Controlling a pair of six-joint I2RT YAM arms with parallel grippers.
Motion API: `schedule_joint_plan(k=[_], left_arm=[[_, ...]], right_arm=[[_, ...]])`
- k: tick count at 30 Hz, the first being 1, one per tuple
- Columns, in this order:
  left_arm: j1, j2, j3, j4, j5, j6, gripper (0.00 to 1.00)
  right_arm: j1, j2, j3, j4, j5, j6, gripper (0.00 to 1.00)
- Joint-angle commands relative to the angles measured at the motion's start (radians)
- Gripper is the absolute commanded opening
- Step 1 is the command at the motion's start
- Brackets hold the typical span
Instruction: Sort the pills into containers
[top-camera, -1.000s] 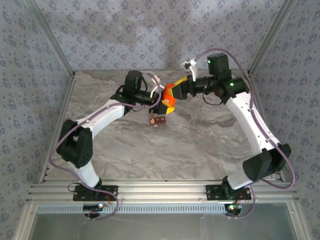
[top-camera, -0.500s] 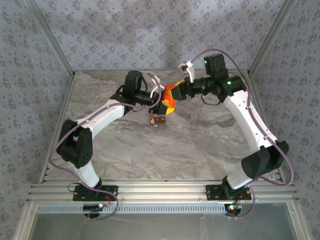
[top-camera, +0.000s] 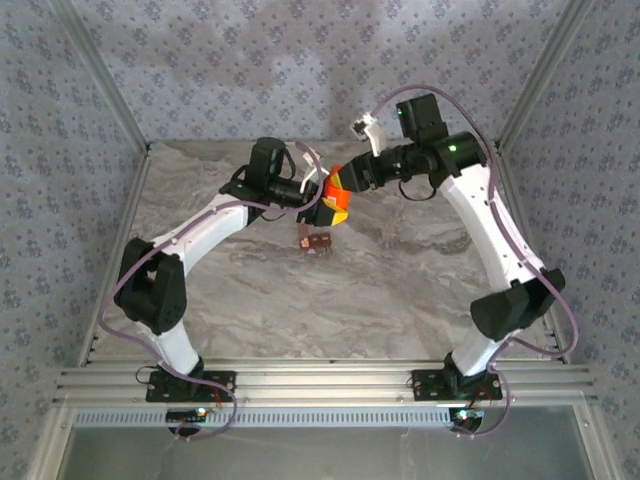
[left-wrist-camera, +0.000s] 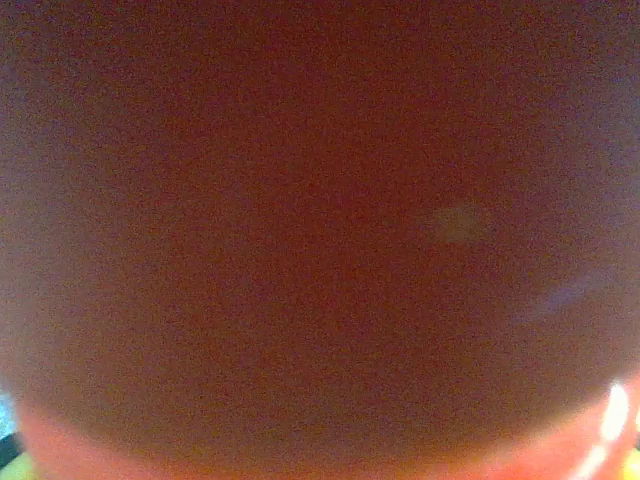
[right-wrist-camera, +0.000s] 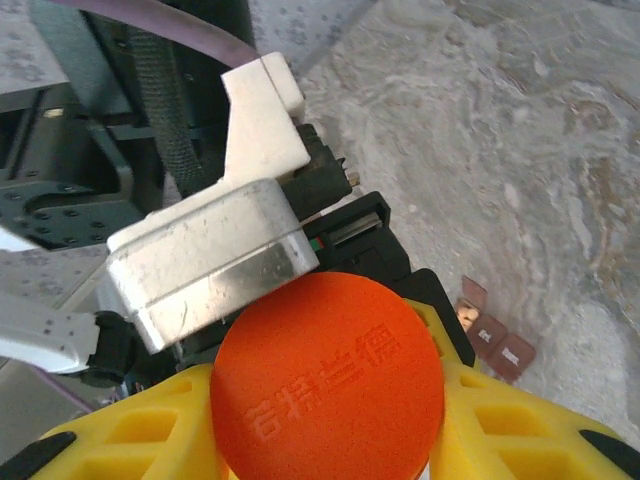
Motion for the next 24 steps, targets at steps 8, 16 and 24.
schedule_joint_plan(k=[8,16,24], left_arm=[[-0.011,0.013,0.029,0.067,-0.054,-0.002,0.0],[-0.001,0.01,0.008,0.126,-0.063,-0.049,0.0],[0.008,0.006,0.005,0.126,-0.058,-0.044,0.0]], right_arm=[[0.116,0.068,-0.048,-0.046,0.272,0.21,0.31],[0.144,-0.008,-0.182,0.139,0.213,0.294,0.42],[0.041,-0.126,-0.247,0.16,-0.026,0.08,0.83]])
